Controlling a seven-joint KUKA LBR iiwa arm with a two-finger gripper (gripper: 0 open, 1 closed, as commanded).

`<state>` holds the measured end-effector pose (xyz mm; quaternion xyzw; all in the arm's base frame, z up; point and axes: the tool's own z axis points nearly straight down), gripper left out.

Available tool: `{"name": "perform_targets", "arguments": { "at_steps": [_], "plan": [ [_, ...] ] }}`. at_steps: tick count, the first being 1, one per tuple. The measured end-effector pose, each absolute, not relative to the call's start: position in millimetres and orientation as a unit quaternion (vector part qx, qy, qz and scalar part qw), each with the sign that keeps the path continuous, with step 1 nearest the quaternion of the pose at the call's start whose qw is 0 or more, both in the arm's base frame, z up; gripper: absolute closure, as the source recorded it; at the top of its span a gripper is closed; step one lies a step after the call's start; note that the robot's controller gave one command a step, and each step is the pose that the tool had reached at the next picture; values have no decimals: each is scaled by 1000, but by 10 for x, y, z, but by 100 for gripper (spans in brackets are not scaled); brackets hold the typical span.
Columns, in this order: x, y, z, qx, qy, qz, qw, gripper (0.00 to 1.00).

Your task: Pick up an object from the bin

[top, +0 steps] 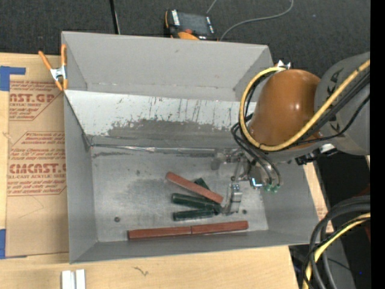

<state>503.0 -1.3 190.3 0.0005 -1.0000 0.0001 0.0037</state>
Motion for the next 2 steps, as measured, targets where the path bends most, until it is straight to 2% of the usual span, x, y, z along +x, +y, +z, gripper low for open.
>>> {"name": "perform_targets", "arguments": {
  "at_steps": [1,2],
  "plan": [
    [5484,361,662,-31,-1000,-1,2,0],
    [5493,353,697,-32,-1000,-1,0,100]
  ]
}}
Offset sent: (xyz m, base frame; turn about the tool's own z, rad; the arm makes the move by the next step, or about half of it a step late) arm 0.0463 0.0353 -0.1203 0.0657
